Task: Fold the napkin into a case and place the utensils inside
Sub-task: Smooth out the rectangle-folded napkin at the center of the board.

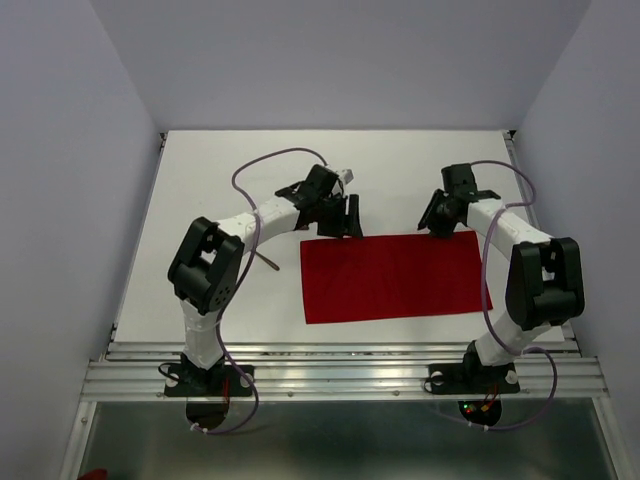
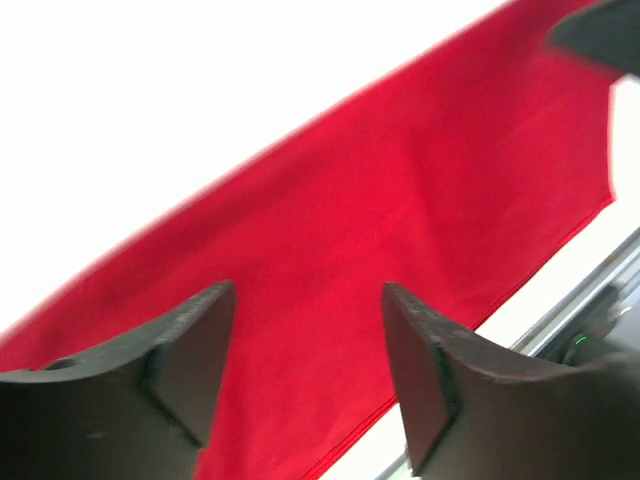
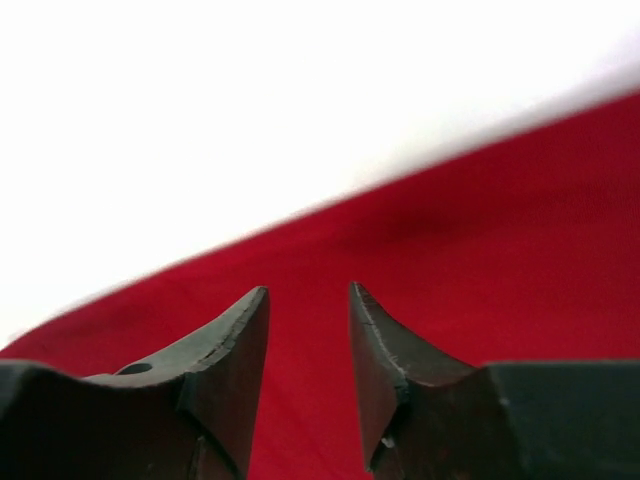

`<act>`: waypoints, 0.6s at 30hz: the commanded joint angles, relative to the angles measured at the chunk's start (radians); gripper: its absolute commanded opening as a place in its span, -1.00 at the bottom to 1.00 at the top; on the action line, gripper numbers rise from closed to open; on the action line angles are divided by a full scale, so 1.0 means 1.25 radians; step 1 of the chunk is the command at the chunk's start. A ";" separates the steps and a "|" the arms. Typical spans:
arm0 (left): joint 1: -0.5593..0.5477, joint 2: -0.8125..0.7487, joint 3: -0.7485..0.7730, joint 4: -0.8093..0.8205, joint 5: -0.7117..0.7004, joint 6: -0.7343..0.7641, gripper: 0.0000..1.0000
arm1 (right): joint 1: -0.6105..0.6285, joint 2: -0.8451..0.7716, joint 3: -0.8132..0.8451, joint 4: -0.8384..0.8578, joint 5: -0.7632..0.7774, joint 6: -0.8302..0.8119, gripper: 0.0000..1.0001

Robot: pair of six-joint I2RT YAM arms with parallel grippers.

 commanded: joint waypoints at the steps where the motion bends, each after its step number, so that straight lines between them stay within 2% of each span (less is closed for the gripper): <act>1: 0.001 0.043 0.088 0.012 0.020 -0.026 0.36 | 0.043 0.015 0.057 0.030 -0.027 0.015 -0.19; 6: 0.002 0.094 0.106 0.069 0.048 -0.077 0.02 | 0.081 0.077 0.079 0.055 -0.043 0.037 -0.40; 8: 0.001 0.119 0.116 0.078 0.054 -0.088 -0.03 | 0.091 0.091 0.084 0.064 -0.054 0.043 -0.52; 10: 0.001 0.133 0.120 0.099 0.052 -0.108 -0.29 | 0.091 0.116 0.090 0.075 -0.058 0.042 -0.60; 11: 0.001 0.133 0.120 0.102 0.048 -0.112 -0.29 | 0.091 0.125 0.090 0.074 -0.057 0.042 -0.63; 12: 0.000 0.143 0.124 0.102 0.043 -0.112 -0.39 | 0.091 0.131 0.096 0.074 -0.053 0.041 -0.66; 15: 0.001 0.158 0.124 0.091 0.024 -0.108 -0.50 | 0.091 0.154 0.099 0.074 -0.042 0.045 -0.71; 18: 0.000 0.165 0.109 0.083 0.010 -0.101 -0.52 | 0.091 0.166 0.099 0.073 -0.020 0.044 -0.74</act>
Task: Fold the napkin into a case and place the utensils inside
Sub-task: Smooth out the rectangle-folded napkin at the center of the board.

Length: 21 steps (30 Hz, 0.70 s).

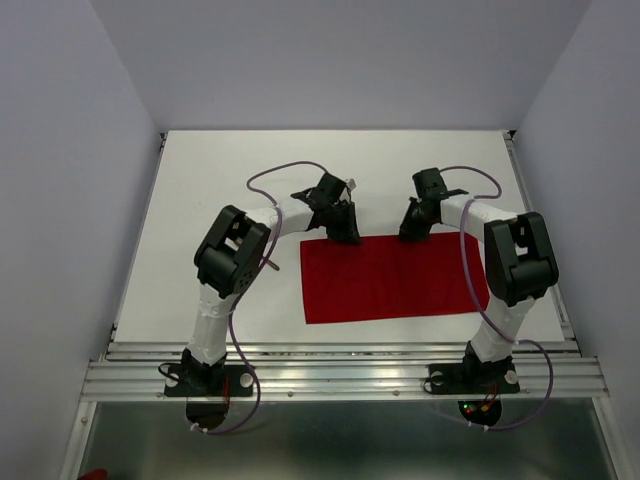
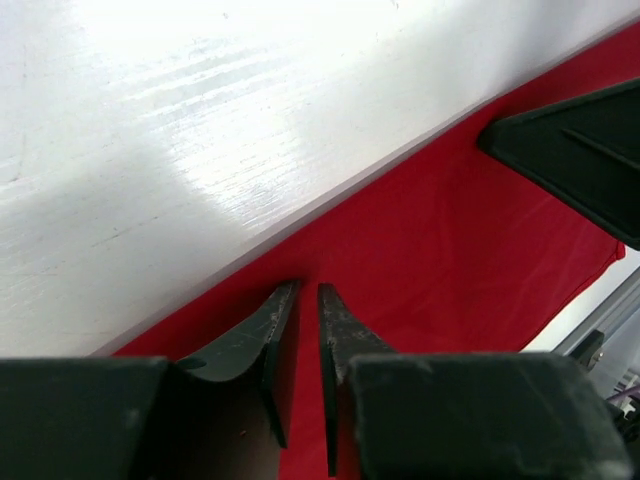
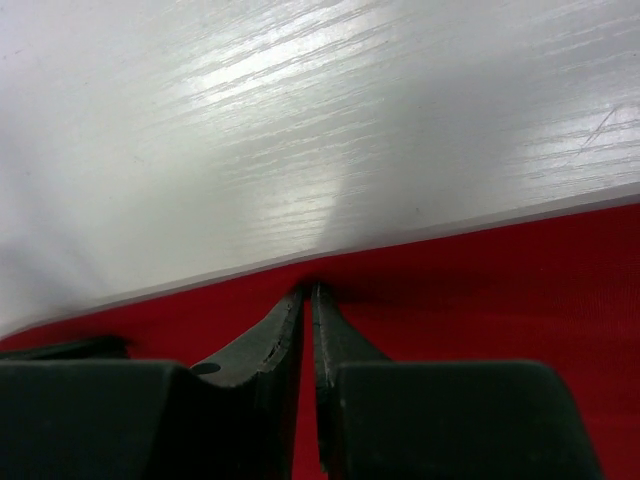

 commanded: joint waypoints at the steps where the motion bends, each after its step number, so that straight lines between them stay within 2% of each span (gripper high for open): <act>1: 0.001 -0.012 0.018 0.017 -0.015 0.004 -0.53 | -0.002 0.009 0.033 0.030 0.030 0.003 -0.74; 4: 0.000 -0.011 -0.001 0.017 -0.020 0.011 -0.54 | -0.002 0.002 0.027 0.026 0.054 -0.005 -0.76; 10: 0.000 -0.016 -0.026 0.012 -0.028 0.026 -0.55 | -0.063 -0.034 -0.001 0.025 0.054 -0.021 -0.76; 21: 0.000 -0.014 -0.004 -0.029 -0.080 0.061 -0.55 | -0.248 -0.066 -0.049 0.020 0.059 -0.089 -0.76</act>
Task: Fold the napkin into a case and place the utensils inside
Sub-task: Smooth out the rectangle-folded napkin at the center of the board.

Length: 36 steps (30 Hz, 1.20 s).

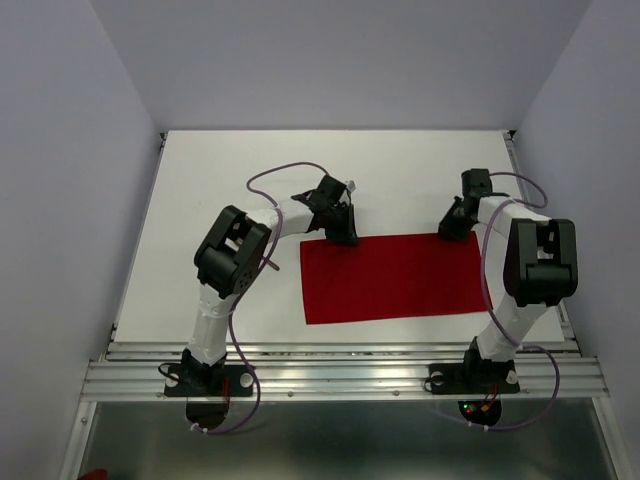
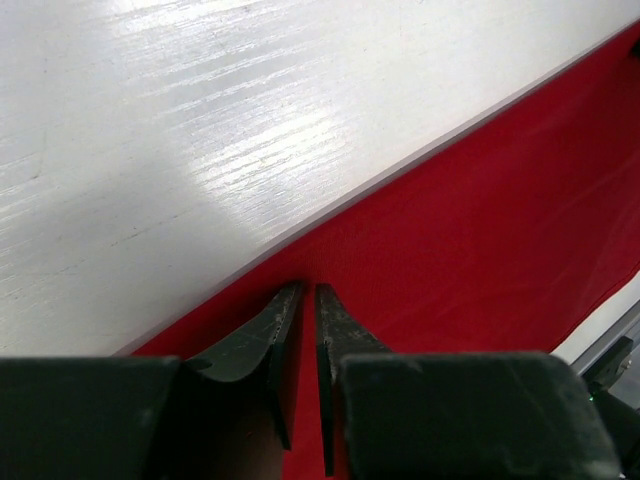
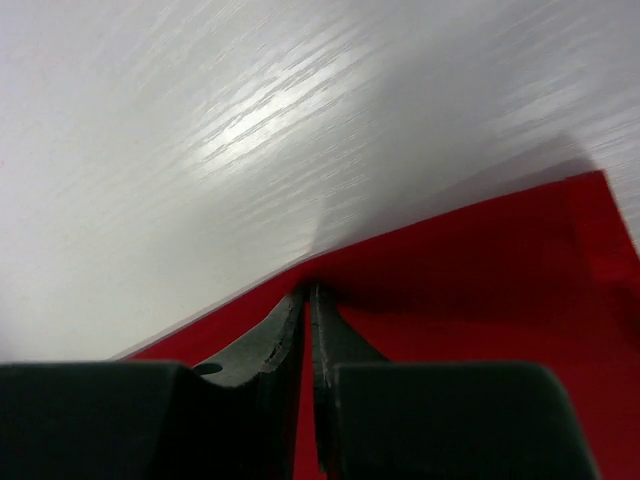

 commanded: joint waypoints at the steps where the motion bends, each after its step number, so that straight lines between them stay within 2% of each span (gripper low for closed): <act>1: 0.000 -0.017 0.017 -0.048 -0.060 0.048 -0.55 | -0.055 -0.039 -0.011 0.012 0.023 -0.051 -0.75; 7: 0.001 -0.015 0.049 -0.087 -0.082 0.067 -0.55 | -0.114 -0.038 -0.020 0.005 0.065 -0.079 -0.75; 14: 0.006 -0.057 0.031 -0.119 -0.127 0.087 -0.55 | -0.152 -0.021 -0.023 0.005 0.076 -0.074 -0.76; 26: 0.115 -0.154 -0.119 -0.097 -0.148 0.082 -0.54 | -0.161 -0.006 -0.026 0.011 0.056 -0.078 -0.75; 36: 0.143 -0.189 -0.211 -0.069 -0.156 0.049 -0.54 | -0.161 -0.005 -0.028 0.010 0.065 -0.075 -0.75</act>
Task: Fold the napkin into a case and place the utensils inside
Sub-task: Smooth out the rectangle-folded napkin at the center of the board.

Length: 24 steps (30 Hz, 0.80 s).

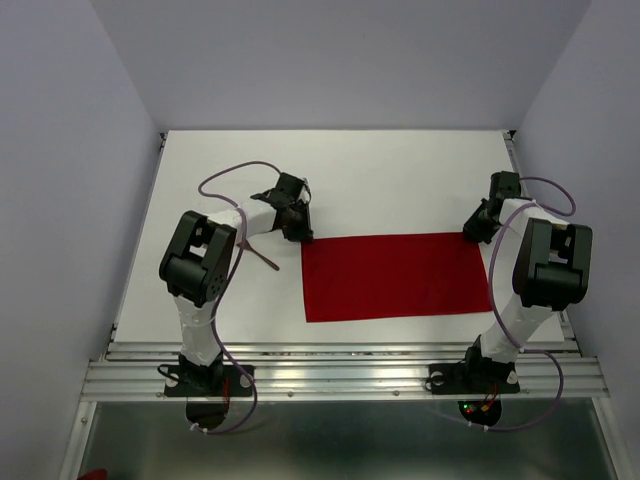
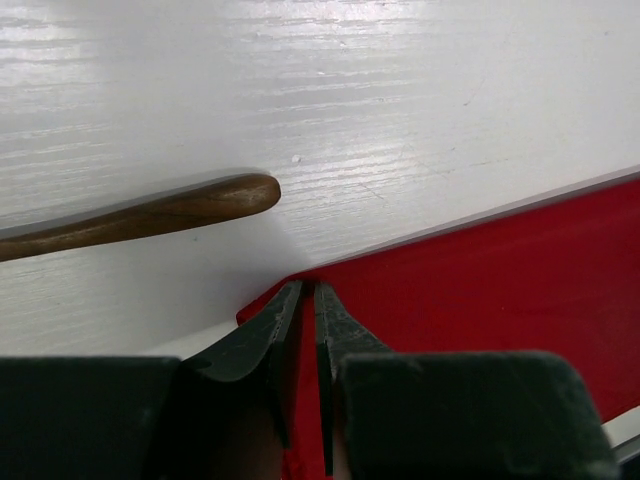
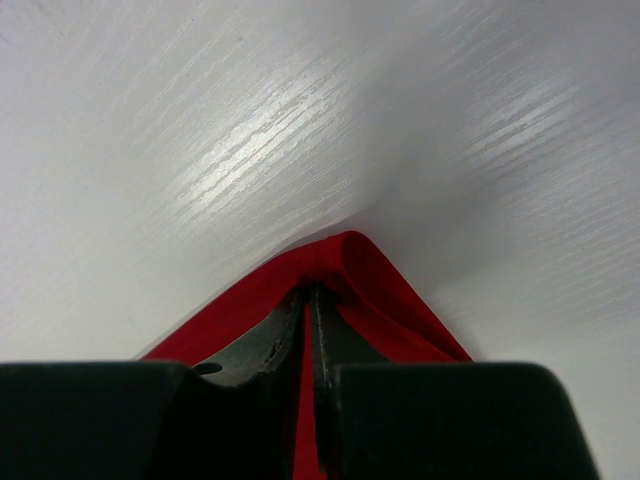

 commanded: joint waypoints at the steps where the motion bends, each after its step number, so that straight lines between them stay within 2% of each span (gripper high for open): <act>1: 0.000 -0.045 -0.058 0.003 -0.028 -0.030 -0.54 | -0.009 0.005 -0.017 0.007 0.029 -0.013 -0.75; 7: 0.000 -0.073 -0.103 0.042 -0.032 -0.046 -0.53 | -0.009 0.006 -0.005 0.004 0.007 -0.006 -0.75; 11: -0.011 -0.086 -0.063 0.001 -0.065 -0.034 -0.53 | -0.009 -0.019 0.001 0.000 -0.042 0.006 -0.76; 15: -0.076 -0.122 0.038 -0.053 -0.123 -0.014 -0.46 | -0.009 -0.088 0.004 -0.023 -0.014 0.019 -0.69; 19: -0.127 -0.086 0.097 -0.058 -0.064 -0.030 -0.46 | -0.009 -0.153 -0.018 -0.035 0.059 0.023 -0.44; 21: -0.151 -0.045 0.114 -0.038 0.002 -0.036 -0.46 | -0.009 -0.177 -0.037 -0.039 0.082 0.026 -0.40; 24: -0.197 0.006 0.161 -0.031 0.039 -0.042 -0.46 | -0.009 -0.187 -0.065 -0.051 0.102 0.034 -0.40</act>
